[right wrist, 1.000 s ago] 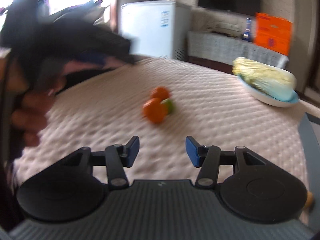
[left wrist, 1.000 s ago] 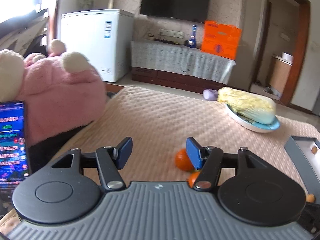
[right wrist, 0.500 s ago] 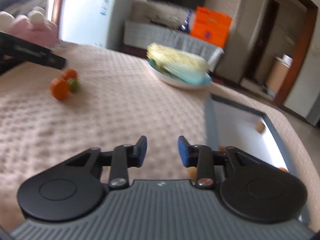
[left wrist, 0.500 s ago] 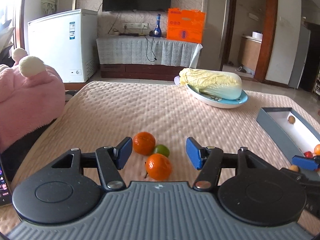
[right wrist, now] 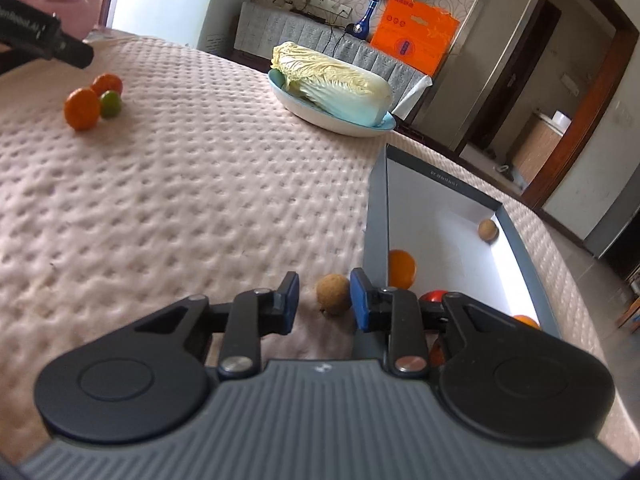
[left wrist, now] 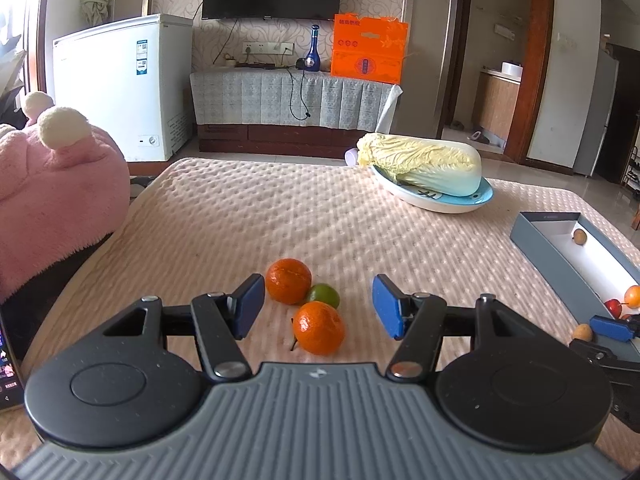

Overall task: Organize fruits
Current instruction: 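Move the left tool toward an orange while the right tool approaches the brown kiwi, then close the left tool on the orange while the right tool closes on the kiwi, then lift the orange with the left tool while the right tool lifts the kiwi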

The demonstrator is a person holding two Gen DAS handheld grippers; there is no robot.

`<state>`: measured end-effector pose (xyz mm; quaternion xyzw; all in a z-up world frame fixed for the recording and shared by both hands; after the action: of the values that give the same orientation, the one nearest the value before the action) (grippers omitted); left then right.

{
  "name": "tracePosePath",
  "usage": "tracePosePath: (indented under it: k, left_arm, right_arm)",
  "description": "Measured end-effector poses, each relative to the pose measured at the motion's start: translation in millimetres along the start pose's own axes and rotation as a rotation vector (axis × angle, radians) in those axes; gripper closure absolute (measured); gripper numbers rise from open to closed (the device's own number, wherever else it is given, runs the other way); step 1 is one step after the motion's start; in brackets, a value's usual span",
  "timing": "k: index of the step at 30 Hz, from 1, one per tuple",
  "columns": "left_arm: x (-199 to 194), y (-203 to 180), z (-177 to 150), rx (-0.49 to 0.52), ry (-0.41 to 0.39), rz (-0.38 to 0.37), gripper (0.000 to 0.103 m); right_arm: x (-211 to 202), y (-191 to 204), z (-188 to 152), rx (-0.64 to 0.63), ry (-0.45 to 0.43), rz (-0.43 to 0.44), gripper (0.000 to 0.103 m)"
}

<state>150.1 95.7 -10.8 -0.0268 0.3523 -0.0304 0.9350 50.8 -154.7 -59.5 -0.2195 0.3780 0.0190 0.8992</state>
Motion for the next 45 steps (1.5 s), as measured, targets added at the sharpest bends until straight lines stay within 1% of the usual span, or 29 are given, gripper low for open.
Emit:
tracePosePath:
  k: [4,6,11,13,16,17,18,20,21,23,26,28,31,33,34,35,38,43,45]
  left_arm:
    - [2,-1,-2,0.009,0.009,-0.001,0.038]
    - [4,-1,-3,0.010,0.020,-0.001,0.038]
    - [6,0,-3,0.010,0.030,-0.017,0.038]
    - [7,-1,-4,0.016,0.032,-0.029,0.038]
    - [10,-2,-6,0.022,0.046,-0.032,0.038]
    - [10,-2,-6,0.023,0.047,-0.028,0.038]
    - [11,-3,-6,0.021,0.048,-0.025,0.038]
    - [14,-3,-6,0.014,0.052,-0.017,0.038]
    - [17,-2,-7,0.010,0.057,-0.010,0.038]
    - [23,-3,-8,0.005,0.072,0.001,0.038]
    - [31,-6,-9,0.020,0.088,0.017,0.038]
    - [37,-8,-11,0.029,0.098,0.025,0.038]
    - [50,-12,-12,0.026,0.127,0.026,0.039]
    - [55,-15,-14,0.034,0.145,0.036,0.043]
    - [55,-17,-14,0.045,0.143,0.048,0.044]
    - [56,-19,-14,0.055,0.138,0.051,0.047]
    - [53,-20,-13,0.070,0.115,0.056,0.066]
    - [46,-20,-11,0.059,0.123,0.032,0.067]
    - [38,-23,-7,0.065,0.106,0.025,0.067]
  right_arm:
    - [10,2,2,-0.068,0.026,-0.056,0.074]
    - [9,2,2,-0.086,0.034,-0.058,0.074]
    - [7,2,-1,-0.155,0.040,-0.072,0.079]
    - [8,0,-3,-0.158,0.041,-0.067,0.081]
    - [6,-1,-3,-0.139,0.035,-0.047,0.079]
    - [4,-2,-2,-0.120,0.034,-0.033,0.079]
    - [1,-3,0,-0.085,0.024,0.007,0.079]
    - [-10,-4,8,0.022,-0.021,0.170,0.079]
    - [-13,-3,10,0.069,-0.025,0.236,0.079]
    - [-11,5,9,0.099,0.004,0.323,0.079]
    - [-8,9,10,0.106,0.012,0.344,0.079]
    - [-7,6,10,0.134,0.019,0.362,0.079]
    - [-8,8,10,0.127,0.018,0.362,0.079]
    - [-9,9,10,0.123,0.017,0.365,0.079]
    - [-9,9,10,0.123,0.017,0.368,0.079]
    - [-10,8,10,0.126,0.016,0.372,0.079]
    - [-10,6,11,0.137,0.012,0.378,0.079]
    - [-11,4,17,0.182,0.003,0.410,0.079]
    - [-12,5,20,0.194,-0.003,0.422,0.079]
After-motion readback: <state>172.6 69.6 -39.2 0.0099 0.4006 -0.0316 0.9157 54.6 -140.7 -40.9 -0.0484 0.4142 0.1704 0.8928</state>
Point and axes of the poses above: each gripper's, at about its wrist camera, not at the fingertips, and x roughly the way its jaws point, y to its left, z to its top, the point moved 6 cm from there along x, roughly the way its jaws point, and after that the axes turned 10 degrees about y, right-handed, at the moved point
